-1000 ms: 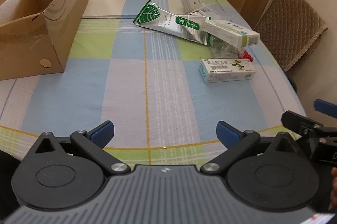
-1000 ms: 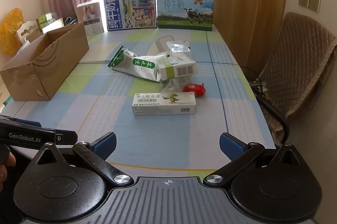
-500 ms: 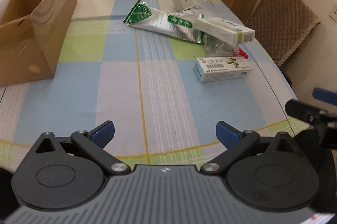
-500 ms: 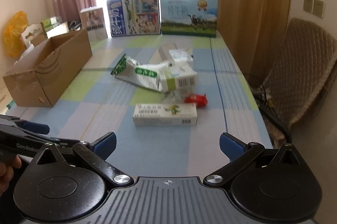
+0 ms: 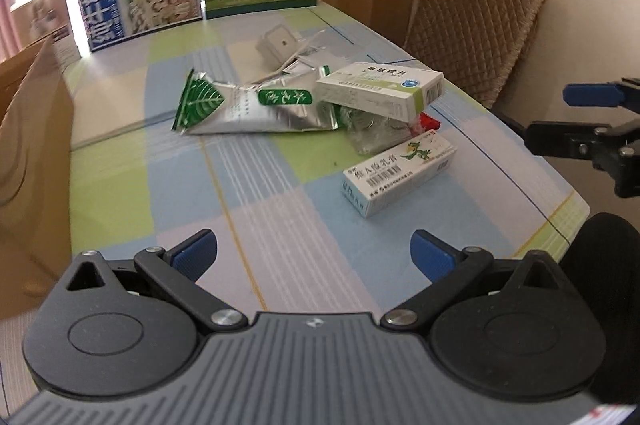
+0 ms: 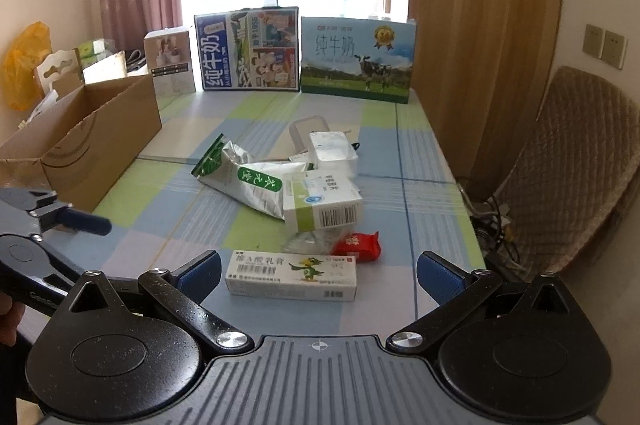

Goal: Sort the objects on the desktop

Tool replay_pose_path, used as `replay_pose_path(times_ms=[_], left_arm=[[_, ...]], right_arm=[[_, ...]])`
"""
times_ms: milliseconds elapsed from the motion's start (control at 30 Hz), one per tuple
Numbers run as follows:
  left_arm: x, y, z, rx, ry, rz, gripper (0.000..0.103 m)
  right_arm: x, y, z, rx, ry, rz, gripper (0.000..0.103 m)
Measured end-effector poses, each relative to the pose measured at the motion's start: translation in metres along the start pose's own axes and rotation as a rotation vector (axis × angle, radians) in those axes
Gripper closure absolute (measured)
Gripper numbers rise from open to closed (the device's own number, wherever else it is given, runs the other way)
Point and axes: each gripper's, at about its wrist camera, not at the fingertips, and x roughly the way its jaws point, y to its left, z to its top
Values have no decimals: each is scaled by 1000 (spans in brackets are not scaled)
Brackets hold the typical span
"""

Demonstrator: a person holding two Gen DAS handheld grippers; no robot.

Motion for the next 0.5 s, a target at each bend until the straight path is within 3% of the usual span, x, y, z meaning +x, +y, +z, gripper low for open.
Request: replay_pose_path(times_ms=[333, 500], left_arm=[[37, -13, 20, 164, 58, -97, 2], [54, -19, 27, 278, 45, -171, 5]], right_arm=[[32, -9, 12, -6, 30, 13, 2], [44, -15, 15, -12, 48, 29, 2]])
